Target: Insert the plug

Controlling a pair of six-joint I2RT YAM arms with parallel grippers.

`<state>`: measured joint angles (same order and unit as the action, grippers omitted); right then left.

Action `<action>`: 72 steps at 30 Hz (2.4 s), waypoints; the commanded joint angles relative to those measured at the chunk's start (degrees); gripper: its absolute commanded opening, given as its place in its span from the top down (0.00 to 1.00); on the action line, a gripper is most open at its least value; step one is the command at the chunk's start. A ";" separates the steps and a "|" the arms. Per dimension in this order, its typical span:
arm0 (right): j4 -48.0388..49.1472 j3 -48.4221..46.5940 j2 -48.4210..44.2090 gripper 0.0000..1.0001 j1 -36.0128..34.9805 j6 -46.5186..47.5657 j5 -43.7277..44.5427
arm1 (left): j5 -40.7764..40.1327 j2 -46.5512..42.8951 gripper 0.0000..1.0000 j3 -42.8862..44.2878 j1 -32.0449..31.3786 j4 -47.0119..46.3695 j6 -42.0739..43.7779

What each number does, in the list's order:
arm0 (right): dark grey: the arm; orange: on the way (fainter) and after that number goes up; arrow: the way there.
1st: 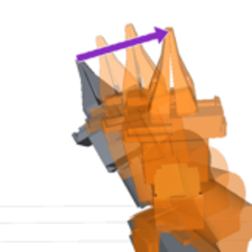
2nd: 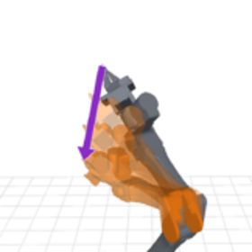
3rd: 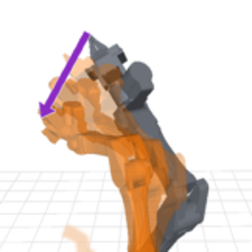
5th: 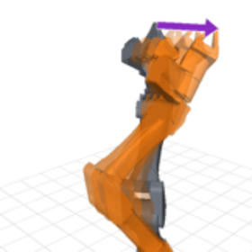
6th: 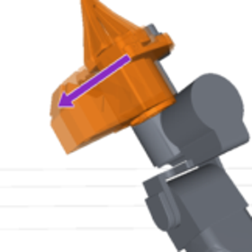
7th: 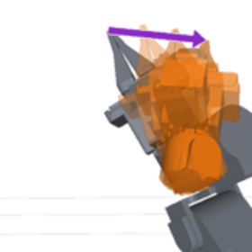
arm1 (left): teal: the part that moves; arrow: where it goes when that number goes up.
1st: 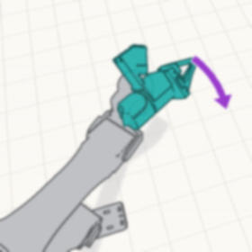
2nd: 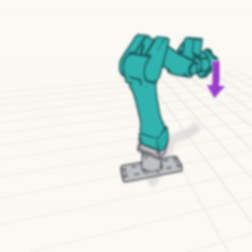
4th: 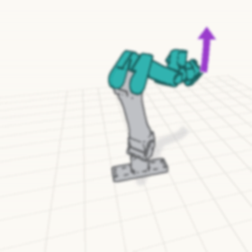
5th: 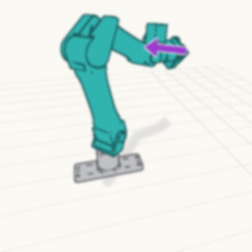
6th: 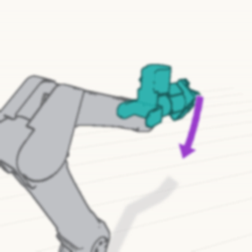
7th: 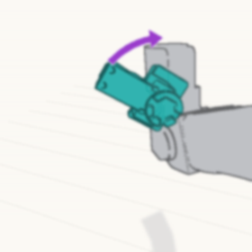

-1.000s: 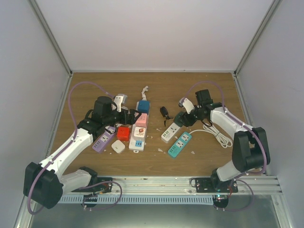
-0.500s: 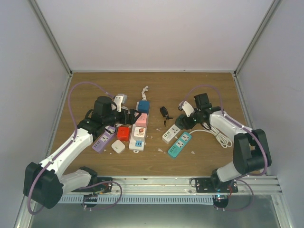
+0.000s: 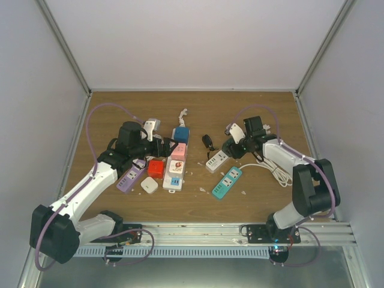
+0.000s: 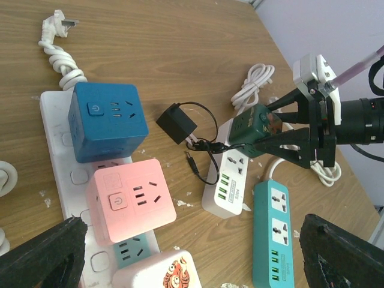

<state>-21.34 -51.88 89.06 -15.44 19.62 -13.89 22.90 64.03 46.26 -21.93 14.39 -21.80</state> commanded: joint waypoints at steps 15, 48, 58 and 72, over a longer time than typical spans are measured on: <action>-9.98 -0.38 4.71 0.38 0.45 2.59 5.03 | -0.82 0.46 0.04 -0.37 0.79 -1.96 1.32; -9.99 -27.78 15.16 0.19 -13.28 -29.56 13.80 | -0.20 0.12 0.04 -0.56 1.95 -2.55 1.46; -13.28 -34.17 25.85 0.37 -16.08 -29.45 20.22 | 0.29 0.22 0.04 -0.78 2.10 -2.83 1.15; -13.92 -37.11 31.44 0.63 -16.02 -26.75 16.05 | 0.57 0.02 0.04 -0.82 2.33 -2.91 1.24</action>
<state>-34.30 -86.83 118.91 -31.20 -8.08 2.46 23.07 64.40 46.24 -20.08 14.35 -21.15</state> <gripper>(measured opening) 0.421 0.963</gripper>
